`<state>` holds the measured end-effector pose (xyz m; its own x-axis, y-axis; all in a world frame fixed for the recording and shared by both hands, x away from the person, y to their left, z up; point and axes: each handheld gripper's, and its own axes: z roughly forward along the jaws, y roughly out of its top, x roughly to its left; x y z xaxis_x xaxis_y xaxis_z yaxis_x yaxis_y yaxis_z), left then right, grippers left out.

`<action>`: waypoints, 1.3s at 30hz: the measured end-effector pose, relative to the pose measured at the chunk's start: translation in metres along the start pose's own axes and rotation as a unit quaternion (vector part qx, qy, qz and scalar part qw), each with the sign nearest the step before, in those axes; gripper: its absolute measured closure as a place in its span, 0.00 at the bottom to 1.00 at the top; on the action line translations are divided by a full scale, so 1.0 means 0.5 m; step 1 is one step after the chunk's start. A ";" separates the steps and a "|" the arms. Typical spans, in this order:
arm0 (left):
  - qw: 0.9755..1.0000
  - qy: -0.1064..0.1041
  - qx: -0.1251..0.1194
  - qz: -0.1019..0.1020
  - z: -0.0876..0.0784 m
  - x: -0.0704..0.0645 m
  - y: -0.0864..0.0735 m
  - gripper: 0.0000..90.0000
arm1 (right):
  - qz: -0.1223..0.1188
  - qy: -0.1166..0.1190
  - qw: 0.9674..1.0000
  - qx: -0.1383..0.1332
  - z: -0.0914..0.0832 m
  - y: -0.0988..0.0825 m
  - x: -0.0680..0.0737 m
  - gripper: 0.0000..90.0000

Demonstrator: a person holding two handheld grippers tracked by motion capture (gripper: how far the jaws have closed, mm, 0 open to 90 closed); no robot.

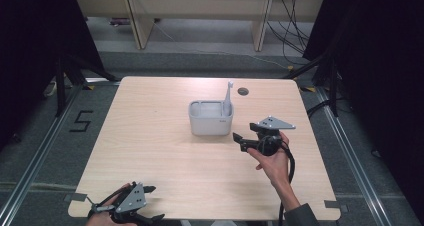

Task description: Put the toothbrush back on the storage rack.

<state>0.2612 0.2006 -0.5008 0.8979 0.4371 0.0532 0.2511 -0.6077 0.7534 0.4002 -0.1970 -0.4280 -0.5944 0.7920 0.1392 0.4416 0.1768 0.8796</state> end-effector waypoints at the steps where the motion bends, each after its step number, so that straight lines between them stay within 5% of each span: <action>1: 1.000 0.000 0.003 0.010 -0.001 0.003 0.001 0.16 | -0.006 0.003 1.000 0.002 -0.001 0.000 0.000 0.27; 4: 1.000 0.007 -0.002 0.012 -0.001 0.001 0.000 0.16 | -0.014 0.001 1.000 -0.002 -0.003 -0.006 0.001 0.26; 5: 1.000 0.005 -0.003 0.012 0.000 0.002 0.000 0.16 | 0.003 0.004 1.000 0.001 -0.005 -0.008 0.006 0.26; 7: 1.000 0.009 -0.010 0.002 0.001 -0.001 0.000 0.16 | -0.020 -0.002 1.000 -0.003 -0.006 -0.011 0.003 0.26; 24: 1.000 0.009 -0.014 0.003 0.001 0.000 0.000 0.16 | -0.005 0.024 1.000 0.019 -0.012 -0.042 0.025 0.23; 25: 1.000 0.004 0.003 0.013 -0.004 0.003 0.002 0.16 | -0.014 0.026 0.999 0.018 -0.012 -0.043 0.023 0.22; 27: 1.000 0.019 -0.007 0.009 0.000 0.001 0.001 0.16 | -0.006 0.030 0.999 0.018 -0.010 -0.048 0.027 0.21; 28: 1.000 0.002 -0.005 0.005 -0.003 0.003 0.002 0.16 | -0.009 0.028 0.999 0.019 -0.010 -0.050 0.027 0.21; 39: 1.000 0.004 -0.005 0.008 -0.004 0.003 0.002 0.16 | -0.006 0.039 0.999 0.029 -0.014 -0.063 0.037 0.19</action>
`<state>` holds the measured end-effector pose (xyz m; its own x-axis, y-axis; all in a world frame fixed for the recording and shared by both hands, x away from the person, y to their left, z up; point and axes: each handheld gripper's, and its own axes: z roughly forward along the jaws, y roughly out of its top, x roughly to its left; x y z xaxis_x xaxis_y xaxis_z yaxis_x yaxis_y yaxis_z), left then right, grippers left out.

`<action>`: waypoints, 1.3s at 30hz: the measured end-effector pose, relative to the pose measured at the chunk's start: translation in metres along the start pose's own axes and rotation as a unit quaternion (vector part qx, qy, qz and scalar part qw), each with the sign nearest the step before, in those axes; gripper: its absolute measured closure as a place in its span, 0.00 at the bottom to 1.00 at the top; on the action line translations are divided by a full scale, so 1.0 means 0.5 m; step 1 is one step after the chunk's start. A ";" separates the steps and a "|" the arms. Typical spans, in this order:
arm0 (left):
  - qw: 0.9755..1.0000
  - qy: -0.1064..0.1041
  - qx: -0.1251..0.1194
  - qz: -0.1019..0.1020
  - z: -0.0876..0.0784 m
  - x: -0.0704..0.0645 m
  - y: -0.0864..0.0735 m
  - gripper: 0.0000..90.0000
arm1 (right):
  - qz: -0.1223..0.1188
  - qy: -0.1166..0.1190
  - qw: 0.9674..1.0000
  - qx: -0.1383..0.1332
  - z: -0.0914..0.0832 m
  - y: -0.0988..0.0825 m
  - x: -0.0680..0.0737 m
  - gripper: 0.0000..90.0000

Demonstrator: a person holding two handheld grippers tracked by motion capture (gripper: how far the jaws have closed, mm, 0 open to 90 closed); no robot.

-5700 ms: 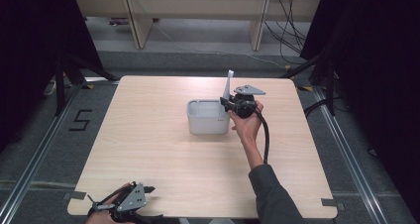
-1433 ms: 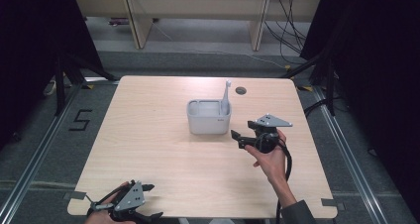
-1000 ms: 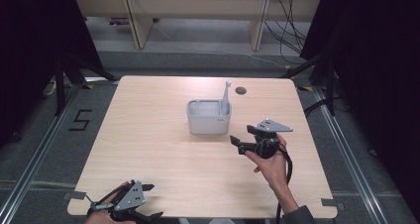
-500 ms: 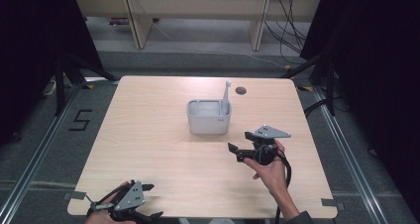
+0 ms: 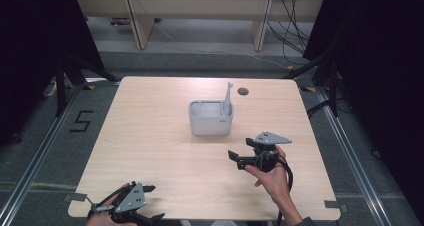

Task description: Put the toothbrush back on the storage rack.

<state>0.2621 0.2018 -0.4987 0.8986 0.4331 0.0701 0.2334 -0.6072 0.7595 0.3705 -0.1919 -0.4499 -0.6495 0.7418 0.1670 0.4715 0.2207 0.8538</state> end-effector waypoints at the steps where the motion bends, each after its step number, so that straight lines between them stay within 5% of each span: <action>1: 1.000 0.005 -0.007 -0.001 0.002 -0.001 -0.001 0.16 | 0.007 0.000 1.000 -0.003 0.001 -0.003 0.003 0.19; 4: 1.000 0.008 -0.007 -0.002 0.001 -0.001 -0.001 0.16 | -0.004 0.006 1.000 0.011 0.000 -0.006 -0.001 0.18; 6: 1.000 0.007 -0.007 -0.002 0.001 -0.001 -0.001 0.16 | -0.005 -0.009 1.000 0.003 0.001 -0.010 0.000 0.18; 7: 1.000 0.007 -0.007 -0.002 0.001 -0.002 -0.001 0.16 | 0.013 -0.001 1.000 0.005 -0.001 -0.012 0.006 0.18; 9: 1.000 0.007 -0.007 -0.002 0.001 -0.001 -0.001 0.16 | -0.002 -0.001 1.000 0.011 -0.002 -0.015 0.004 0.18; 10: 1.000 0.008 -0.009 -0.001 0.001 -0.001 -0.001 0.16 | 0.012 0.001 1.000 0.008 0.000 -0.017 0.008 0.18; 11: 1.000 0.009 -0.003 0.005 -0.001 0.001 -0.001 0.16 | -0.009 -0.002 1.000 0.006 0.000 -0.018 0.002 0.18; 16: 1.000 0.003 0.007 0.011 -0.004 0.004 0.000 0.16 | -0.006 -0.001 1.000 0.010 -0.002 -0.025 0.007 0.18; 20: 1.000 0.005 -0.011 -0.005 0.002 -0.001 0.000 0.16 | -0.005 -0.004 1.000 0.012 -0.003 -0.029 0.010 0.18; 22: 1.000 0.001 0.003 0.004 -0.003 0.002 0.001 0.16 | -0.001 -0.005 1.000 0.016 -0.002 -0.032 0.013 0.18; 23: 1.000 0.001 -0.002 -0.002 -0.002 0.000 0.001 0.16 | -0.016 -0.002 1.000 0.010 -0.001 -0.035 0.008 0.18; 26: 1.000 0.006 -0.002 0.002 -0.003 0.001 0.001 0.16 | 0.016 0.002 1.000 0.025 -0.006 -0.042 0.016 0.18; 27: 1.000 0.002 0.003 0.002 -0.004 0.002 0.001 0.16 | -0.008 0.001 1.000 0.014 -0.003 -0.044 0.009 0.18; 30: 1.000 -0.001 -0.007 -0.007 -0.001 -0.001 0.001 0.16 | 0.010 0.003 1.000 0.024 -0.008 -0.049 0.014 0.18; 31: 1.000 0.005 -0.013 -0.008 0.001 -0.002 0.000 0.16 | -0.008 0.007 1.000 0.019 -0.007 -0.052 0.008 0.18; 33: 1.000 0.008 -0.002 0.003 -0.003 0.001 0.001 0.16 | 0.008 0.000 1.000 0.029 -0.011 -0.055 0.014 0.18; 39: 1.000 0.009 -0.004 0.004 -0.003 0.001 0.001 0.16 | -0.001 0.012 1.000 0.026 -0.015 -0.064 0.018 0.18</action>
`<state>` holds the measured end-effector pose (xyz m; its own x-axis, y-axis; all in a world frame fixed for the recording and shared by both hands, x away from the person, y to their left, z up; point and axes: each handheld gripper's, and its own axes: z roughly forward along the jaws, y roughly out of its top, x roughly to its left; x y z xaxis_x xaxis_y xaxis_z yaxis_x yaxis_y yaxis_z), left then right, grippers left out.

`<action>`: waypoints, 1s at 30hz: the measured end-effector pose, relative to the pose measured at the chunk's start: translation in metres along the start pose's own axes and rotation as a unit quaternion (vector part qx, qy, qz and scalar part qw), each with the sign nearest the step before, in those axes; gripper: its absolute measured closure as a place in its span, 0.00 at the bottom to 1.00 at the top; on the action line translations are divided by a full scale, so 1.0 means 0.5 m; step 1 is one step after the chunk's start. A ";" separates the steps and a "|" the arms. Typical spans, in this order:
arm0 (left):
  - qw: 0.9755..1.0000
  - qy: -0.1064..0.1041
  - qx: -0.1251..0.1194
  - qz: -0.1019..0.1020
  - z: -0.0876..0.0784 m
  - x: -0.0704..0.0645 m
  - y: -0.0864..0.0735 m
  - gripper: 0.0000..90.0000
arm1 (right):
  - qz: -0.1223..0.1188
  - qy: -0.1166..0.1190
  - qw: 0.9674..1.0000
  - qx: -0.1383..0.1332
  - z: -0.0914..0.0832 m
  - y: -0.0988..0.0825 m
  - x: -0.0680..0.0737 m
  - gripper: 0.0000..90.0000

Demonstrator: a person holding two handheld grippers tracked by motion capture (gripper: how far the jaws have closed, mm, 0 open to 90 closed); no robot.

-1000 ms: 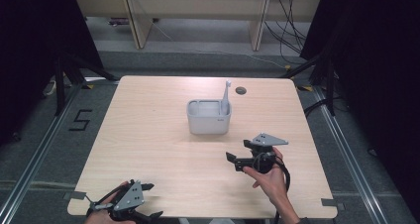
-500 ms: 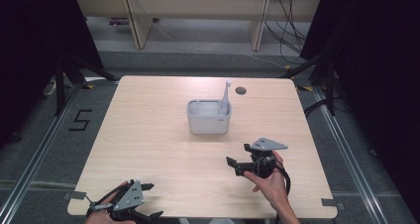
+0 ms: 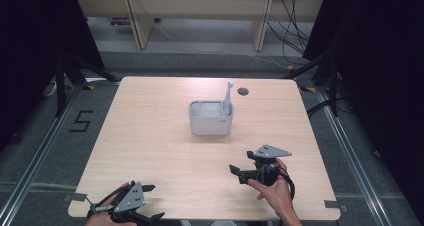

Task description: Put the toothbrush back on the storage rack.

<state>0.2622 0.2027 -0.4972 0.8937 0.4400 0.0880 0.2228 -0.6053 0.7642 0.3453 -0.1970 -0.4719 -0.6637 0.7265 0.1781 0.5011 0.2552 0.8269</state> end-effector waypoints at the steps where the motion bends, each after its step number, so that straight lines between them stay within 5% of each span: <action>1: 1.000 0.000 0.000 0.000 0.000 0.000 0.000 0.16 | 0.015 0.002 1.000 0.004 -0.002 -0.001 0.005 0.18; 2: 1.000 0.000 0.000 -0.004 0.000 0.000 0.000 0.16 | -0.013 0.002 1.000 -0.003 0.000 -0.001 -0.001 0.18; 5: 1.000 -0.002 -0.006 -0.010 -0.001 -0.001 0.001 0.16 | 0.017 0.006 1.000 0.005 -0.008 -0.005 0.011 0.18; 6: 1.000 0.001 -0.009 -0.010 0.000 -0.002 0.001 0.16 | -0.007 0.003 1.000 -0.001 -0.009 -0.005 0.006 0.18; 15: 1.000 -0.002 -0.006 -0.009 -0.003 0.001 0.002 0.16 | 0.000 0.012 1.000 0.020 -0.020 -0.022 0.018 0.18; 19: 1.000 0.001 -0.003 -0.004 -0.004 0.003 0.002 0.16 | -0.018 0.011 0.999 0.028 -0.025 -0.029 0.022 0.18; 20: 1.000 -0.002 -0.007 -0.009 -0.003 0.001 0.002 0.16 | 0.010 0.008 0.999 0.039 -0.030 -0.031 0.032 0.18; 24: 1.000 0.002 0.000 -0.003 -0.005 0.002 0.003 0.16 | -0.025 0.005 0.999 0.036 -0.032 -0.035 0.030 0.18; 27: 1.000 0.013 -0.011 -0.006 -0.001 0.001 0.001 0.16 | -0.026 0.011 0.999 0.038 -0.033 -0.039 0.034 0.18; 29: 1.000 0.003 -0.008 -0.007 -0.004 0.002 0.002 0.16 | -0.038 -0.001 0.998 0.043 -0.038 -0.040 0.035 0.18; 30: 1.000 0.003 -0.006 -0.006 -0.004 0.002 0.003 0.16 | -0.025 -0.004 0.998 0.050 -0.040 -0.042 0.040 0.18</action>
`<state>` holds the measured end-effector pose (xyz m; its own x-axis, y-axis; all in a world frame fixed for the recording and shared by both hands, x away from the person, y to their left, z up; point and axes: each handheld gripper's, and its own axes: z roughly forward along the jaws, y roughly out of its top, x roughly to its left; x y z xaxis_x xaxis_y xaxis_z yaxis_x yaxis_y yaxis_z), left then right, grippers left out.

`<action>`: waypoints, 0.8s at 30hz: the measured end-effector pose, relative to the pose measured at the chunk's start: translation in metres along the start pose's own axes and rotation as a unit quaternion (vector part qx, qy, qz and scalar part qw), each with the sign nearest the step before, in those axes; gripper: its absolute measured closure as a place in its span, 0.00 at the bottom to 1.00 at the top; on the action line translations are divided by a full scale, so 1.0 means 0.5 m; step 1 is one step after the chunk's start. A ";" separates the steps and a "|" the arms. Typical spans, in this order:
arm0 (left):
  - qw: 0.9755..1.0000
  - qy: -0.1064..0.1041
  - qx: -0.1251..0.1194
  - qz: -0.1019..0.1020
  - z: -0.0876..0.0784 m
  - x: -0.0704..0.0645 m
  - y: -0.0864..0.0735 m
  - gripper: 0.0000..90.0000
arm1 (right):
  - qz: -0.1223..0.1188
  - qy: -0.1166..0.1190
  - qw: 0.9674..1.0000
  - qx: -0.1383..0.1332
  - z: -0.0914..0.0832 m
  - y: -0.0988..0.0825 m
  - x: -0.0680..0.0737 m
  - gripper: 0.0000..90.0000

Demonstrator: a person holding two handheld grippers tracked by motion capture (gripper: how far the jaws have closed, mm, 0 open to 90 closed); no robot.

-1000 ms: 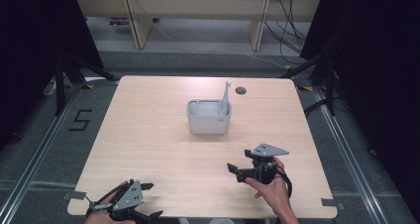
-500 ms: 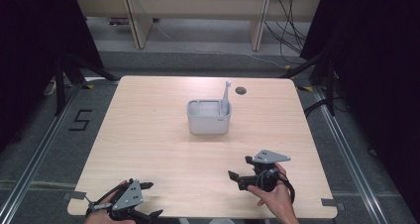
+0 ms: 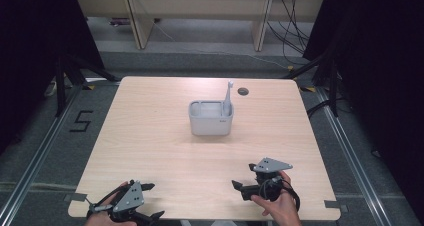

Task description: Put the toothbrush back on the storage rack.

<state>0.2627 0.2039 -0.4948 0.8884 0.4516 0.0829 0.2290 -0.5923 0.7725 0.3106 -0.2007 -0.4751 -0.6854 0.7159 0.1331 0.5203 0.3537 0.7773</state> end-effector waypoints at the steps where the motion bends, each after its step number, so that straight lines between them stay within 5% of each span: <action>1: 1.000 0.000 0.000 0.000 0.000 0.000 0.000 0.16 | -0.020 -0.008 1.000 -0.005 0.000 -0.001 -0.004 0.18; 7: 1.000 0.007 -0.002 0.006 -0.001 0.001 -0.001 0.16 | -0.003 -0.003 1.000 0.007 -0.005 -0.009 0.003 0.18; 8: 1.000 0.009 -0.003 0.006 0.000 0.001 -0.001 0.16 | -0.028 -0.012 1.000 0.002 -0.006 -0.010 -0.002 0.18; 13: 1.000 0.006 -0.001 0.006 -0.001 0.001 -0.001 0.16 | -0.009 -0.018 1.000 0.015 -0.012 -0.019 0.004 0.18; 15: 1.000 0.004 -0.007 -0.001 0.000 0.000 0.000 0.16 | -0.021 -0.017 1.000 0.011 -0.011 -0.022 -0.001 0.18; 18: 1.000 -0.001 -0.011 -0.006 -0.001 -0.002 0.000 0.16 | -0.001 -0.022 0.999 0.023 -0.015 -0.027 0.005 0.18; 24: 1.000 0.001 -0.002 0.000 0.001 0.000 0.000 0.16 | -0.024 -0.024 0.999 0.014 -0.024 -0.033 0.004 0.18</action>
<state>0.2630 0.2038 -0.4951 0.8872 0.4536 0.0845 0.2273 -0.5891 0.7754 0.2946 -0.2124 -0.4805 -0.6854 0.7252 0.0655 0.5017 0.4051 0.7643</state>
